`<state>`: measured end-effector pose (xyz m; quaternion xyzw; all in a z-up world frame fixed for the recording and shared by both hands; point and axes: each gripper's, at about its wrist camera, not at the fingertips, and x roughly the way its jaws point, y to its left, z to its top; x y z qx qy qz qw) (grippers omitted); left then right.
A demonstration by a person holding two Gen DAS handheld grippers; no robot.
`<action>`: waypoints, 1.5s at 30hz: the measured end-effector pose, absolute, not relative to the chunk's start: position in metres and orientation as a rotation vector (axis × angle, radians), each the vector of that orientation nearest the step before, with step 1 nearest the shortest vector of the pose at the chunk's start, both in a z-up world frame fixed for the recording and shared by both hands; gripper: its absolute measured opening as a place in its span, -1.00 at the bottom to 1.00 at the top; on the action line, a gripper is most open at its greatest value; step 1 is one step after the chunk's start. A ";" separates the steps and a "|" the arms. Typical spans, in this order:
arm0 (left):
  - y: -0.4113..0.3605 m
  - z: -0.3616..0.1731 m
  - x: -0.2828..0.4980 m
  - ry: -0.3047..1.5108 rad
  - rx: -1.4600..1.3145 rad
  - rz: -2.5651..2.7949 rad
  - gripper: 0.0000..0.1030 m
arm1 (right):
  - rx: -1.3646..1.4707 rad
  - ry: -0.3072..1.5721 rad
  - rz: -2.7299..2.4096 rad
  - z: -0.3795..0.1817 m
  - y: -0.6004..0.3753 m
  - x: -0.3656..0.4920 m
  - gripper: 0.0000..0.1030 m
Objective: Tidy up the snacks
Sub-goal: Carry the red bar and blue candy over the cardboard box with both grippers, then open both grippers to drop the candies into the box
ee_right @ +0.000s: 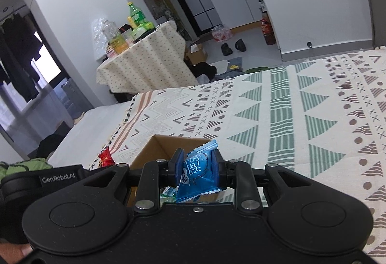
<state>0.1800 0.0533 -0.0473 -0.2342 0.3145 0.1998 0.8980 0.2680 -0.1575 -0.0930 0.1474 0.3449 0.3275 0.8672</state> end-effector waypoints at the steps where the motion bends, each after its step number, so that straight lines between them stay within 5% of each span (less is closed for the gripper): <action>1: 0.057 -0.048 0.179 0.652 -0.491 0.417 -0.65 | 0.305 0.722 0.688 -0.093 -0.155 0.267 -0.53; 40: 0.160 -0.095 0.239 0.820 -0.613 0.264 -0.53 | 0.287 0.750 0.673 -0.104 -0.051 0.312 -0.53; 45: 0.174 -0.084 0.228 0.799 -0.610 0.281 -0.45 | 0.342 0.752 0.758 -0.099 -0.039 0.308 -0.35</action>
